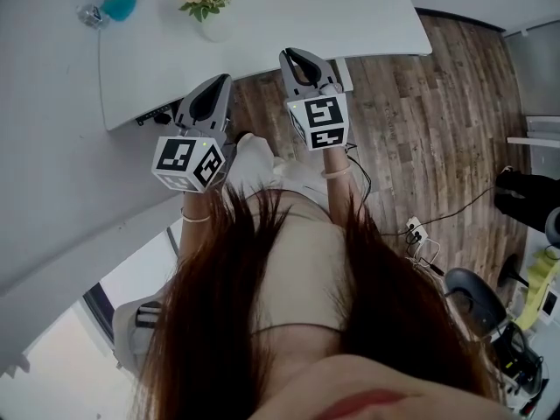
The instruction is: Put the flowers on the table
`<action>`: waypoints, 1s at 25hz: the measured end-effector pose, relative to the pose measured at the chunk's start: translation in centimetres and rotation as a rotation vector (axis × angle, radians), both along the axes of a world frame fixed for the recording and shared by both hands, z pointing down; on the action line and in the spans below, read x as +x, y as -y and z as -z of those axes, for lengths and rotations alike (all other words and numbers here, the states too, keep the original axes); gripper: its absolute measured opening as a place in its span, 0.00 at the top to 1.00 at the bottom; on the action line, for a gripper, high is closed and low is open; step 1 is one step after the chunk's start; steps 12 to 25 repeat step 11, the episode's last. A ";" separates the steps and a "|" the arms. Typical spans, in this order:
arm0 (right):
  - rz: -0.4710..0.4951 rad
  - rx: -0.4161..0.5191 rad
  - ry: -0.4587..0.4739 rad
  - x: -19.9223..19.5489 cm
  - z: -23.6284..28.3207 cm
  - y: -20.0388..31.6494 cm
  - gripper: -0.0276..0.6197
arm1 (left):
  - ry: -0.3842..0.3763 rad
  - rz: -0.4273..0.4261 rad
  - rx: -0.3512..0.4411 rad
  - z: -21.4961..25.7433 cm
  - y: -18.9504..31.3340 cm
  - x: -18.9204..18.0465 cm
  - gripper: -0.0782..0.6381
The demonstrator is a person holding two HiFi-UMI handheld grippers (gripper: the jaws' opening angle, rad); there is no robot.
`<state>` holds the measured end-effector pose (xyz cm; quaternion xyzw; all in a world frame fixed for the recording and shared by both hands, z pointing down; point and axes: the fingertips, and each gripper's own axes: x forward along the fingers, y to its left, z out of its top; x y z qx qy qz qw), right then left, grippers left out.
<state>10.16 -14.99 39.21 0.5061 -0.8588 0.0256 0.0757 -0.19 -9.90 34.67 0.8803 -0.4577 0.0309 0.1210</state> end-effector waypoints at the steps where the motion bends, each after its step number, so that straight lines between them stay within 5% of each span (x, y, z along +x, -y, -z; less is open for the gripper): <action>1: -0.004 -0.001 0.002 0.1 0.0 0.1 0.90 | 0.002 -0.004 0.000 0.0 0.2 0.1 0.89; 25: -0.043 -0.019 0.018 1.3 -0.9 2.0 0.90 | 0.010 -0.049 -0.015 -0.6 2.2 1.3 0.89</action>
